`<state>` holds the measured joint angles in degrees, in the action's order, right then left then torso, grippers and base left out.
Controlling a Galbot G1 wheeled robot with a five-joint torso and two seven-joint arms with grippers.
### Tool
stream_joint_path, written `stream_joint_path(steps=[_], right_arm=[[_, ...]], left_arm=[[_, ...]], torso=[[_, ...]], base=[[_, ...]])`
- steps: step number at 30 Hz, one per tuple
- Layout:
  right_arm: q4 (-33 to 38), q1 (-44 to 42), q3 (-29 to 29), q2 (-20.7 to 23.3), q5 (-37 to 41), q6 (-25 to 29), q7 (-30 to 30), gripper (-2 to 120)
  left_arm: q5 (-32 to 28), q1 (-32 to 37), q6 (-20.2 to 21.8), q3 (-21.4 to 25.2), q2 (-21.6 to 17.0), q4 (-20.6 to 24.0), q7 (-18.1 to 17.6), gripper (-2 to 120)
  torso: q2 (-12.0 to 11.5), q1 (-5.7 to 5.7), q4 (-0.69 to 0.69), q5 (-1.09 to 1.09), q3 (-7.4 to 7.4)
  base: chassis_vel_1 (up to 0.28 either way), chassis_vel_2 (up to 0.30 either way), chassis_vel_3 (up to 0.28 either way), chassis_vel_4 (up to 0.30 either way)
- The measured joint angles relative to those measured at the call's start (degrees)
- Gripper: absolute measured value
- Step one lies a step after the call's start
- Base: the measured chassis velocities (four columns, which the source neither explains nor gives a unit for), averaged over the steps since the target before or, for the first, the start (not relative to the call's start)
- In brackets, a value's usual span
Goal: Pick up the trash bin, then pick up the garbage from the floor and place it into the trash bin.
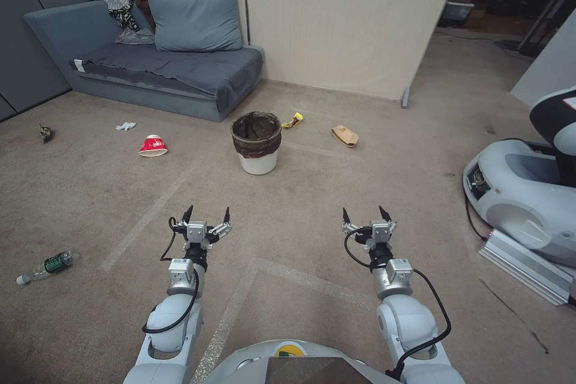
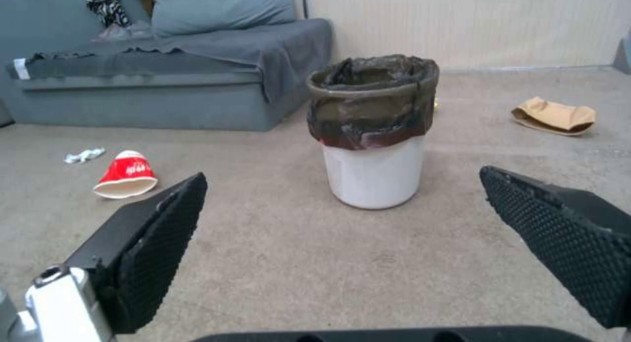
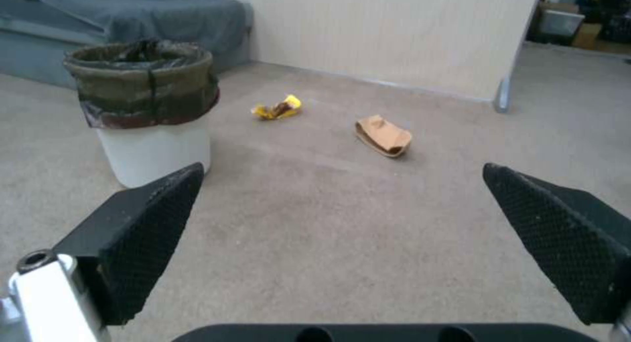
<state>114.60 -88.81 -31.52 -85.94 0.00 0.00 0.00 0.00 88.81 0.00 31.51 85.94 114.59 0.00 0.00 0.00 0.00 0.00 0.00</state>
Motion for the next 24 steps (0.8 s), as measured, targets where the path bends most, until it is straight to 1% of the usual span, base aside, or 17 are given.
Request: stream_joint_path(steps=[13,14,15,16,17,18,20,21,22,23,24], right_arm=[[0.89,-0.67,-0.25,-0.37,-0.28,0.45,0.09,100],[2.74,-1.98,-0.78,-1.15,-1.08,1.68,0.33,100],[5.69,-4.07,-1.61,-2.36,-2.38,3.57,0.77,100],[5.69,-4.07,-1.61,-2.36,-2.38,3.57,0.77,100],[7.25,-5.2,-2.08,-3.04,-3.1,4.64,1.01,100],[9.56,-6.98,-2.49,-3.93,-3.65,5.69,1.26,100],[9.9,-7.41,-2.57,-4.05,-3.7,5.79,1.26,100],[10.78,-8.17,-2.85,-4.56,-3.99,6.48,1.43,100],[13.09,-9.62,-3.55,-5.62,-4.64,8.32,1.88,100],[13.09,-9.62,-3.55,-5.62,-4.64,8.32,1.88,100],[14.05,-10.31,-3.75,-5.92,-4.89,9.09,1.95,100]], left_arm=[[0.08,0.06,0.45,-0.27,-0.09,0.4,-0.3,100],[0.31,0.29,1.42,-0.65,-0.3,1.43,-1.03,100],[0.87,0.68,3.47,-1.9,-0.81,3.88,-2.54,100],[0.87,0.68,3.47,-1.9,-0.81,3.88,-2.54,100],[1.22,0.92,4.71,-2.72,-1.11,5.28,-3.44,100],[1.49,1.18,5.67,-3.41,-1.39,7.28,-4.16,100],[1.51,1.13,6.01,-3.5,-1.48,7.67,-4.45,100],[1.56,1.32,6.48,-3.9,-1.58,8.24,-4.81,100],[1.78,1.52,7.81,-4.56,-1.86,9.89,-5.86,100],[1.78,1.52,7.81,-4.56,-1.86,9.89,-5.86,100],[1.88,1.58,8.36,-5.1,-2.0,11.01,-6.32,100]], torso=[[0.0,0.0,0.02,0.01,0.0],[0.0,0.0,0.02,0.0,0.01],[0.0,0.0,0.0,0.0,0.0],[0.0,0.0,0.0,0.0,0.0],[0.0,0.0,-0.02,0.0,0.0],[0.01,0.0,-0.06,-0.01,-0.01],[0.01,-0.01,-0.06,-0.03,-0.02],[0.0,0.0,0.04,0.02,0.0],[0.0,0.0,0.0,0.02,-0.01],[0.0,0.0,0.0,0.02,-0.01],[0.01,-0.01,-0.04,-0.07,-0.02]], base=[[0.0,0.0,0.0,0.0],[0.0,0.0,0.0,0.0],[0.0,0.0,0.0,0.0],[0.0,0.0,0.0,0.0],[0.0,0.0,0.0,0.0],[0.0,0.0,0.0,0.0],[0.0,0.0,0.0,0.0],[0.0,0.0,0.0,0.0],[0.0,0.0,0.0,0.0],[0.0,0.0,0.0,0.0],[0.0,0.0,0.0,0.0]])
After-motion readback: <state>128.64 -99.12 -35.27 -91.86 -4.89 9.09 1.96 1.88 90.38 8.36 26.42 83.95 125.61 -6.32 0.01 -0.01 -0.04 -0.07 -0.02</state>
